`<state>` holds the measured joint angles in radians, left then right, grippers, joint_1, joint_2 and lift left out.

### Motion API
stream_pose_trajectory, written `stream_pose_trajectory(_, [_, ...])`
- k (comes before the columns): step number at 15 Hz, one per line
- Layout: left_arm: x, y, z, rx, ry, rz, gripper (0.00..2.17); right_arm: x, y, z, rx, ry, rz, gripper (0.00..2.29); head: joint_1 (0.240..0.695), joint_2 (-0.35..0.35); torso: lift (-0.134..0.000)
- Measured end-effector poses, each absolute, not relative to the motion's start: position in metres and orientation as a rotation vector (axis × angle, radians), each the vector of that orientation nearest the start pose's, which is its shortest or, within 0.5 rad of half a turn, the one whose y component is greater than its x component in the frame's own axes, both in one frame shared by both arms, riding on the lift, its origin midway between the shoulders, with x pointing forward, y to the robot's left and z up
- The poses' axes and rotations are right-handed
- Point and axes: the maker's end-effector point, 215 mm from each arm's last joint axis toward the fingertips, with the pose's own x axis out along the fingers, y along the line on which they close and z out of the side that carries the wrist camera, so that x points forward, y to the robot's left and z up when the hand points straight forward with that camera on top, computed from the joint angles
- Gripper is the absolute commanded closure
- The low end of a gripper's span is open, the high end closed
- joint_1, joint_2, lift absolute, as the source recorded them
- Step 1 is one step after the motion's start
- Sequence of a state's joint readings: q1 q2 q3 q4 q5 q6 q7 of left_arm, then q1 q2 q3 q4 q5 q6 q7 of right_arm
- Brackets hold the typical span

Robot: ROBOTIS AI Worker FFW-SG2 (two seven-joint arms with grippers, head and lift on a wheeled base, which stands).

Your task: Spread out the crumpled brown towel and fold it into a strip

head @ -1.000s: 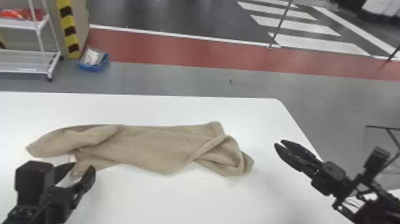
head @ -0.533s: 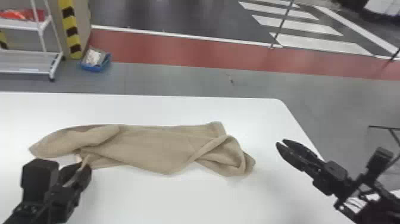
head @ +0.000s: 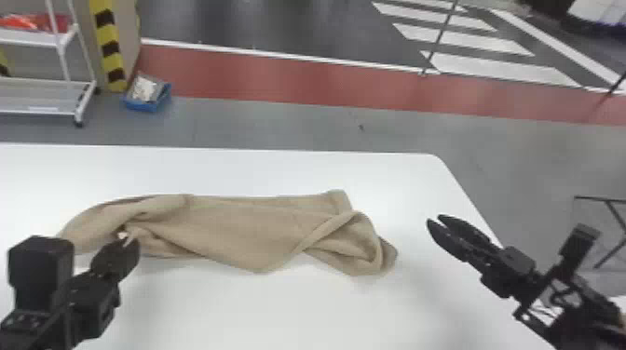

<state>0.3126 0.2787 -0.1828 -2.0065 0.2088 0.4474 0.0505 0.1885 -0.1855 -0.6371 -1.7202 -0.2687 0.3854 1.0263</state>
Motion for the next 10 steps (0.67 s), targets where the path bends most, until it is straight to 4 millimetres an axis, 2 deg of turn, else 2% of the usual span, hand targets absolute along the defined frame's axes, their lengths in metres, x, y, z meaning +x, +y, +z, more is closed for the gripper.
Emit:
stream_pose_trajectory(2, [0.469, 0.171, -0.412, 0.052, 0.357, -0.231, 1.36, 0.461, -0.413, -0.369, 0.200, 0.230, 0.416, 0.64, 0.695, -0.284, -0.124])
stream_pose_trajectory(5, [0.467, 0.170, -0.410, 0.052, 0.356, -0.232, 1.36, 0.485, -0.407, -0.386, 0.154, 0.292, 0.410, 0.65, 0.695, -0.274, -0.124])
stream_pose_trajectory(6, [0.466, 0.170, -0.410, 0.053, 0.357, -0.232, 1.36, 0.492, -0.402, -0.392, 0.137, 0.313, 0.420, 0.65, 0.695, -0.269, -0.124])
stream_pose_trajectory(8, [0.465, 0.170, -0.411, 0.053, 0.359, -0.233, 1.36, 0.504, -0.386, -0.407, 0.087, 0.361, 0.446, 0.84, 0.695, -0.246, -0.124])
stream_pose_trajectory(10, [0.463, 0.170, -0.413, 0.052, 0.362, -0.234, 1.36, 0.509, -0.373, -0.423, 0.052, 0.397, 0.467, 0.84, 0.695, -0.232, -0.124])
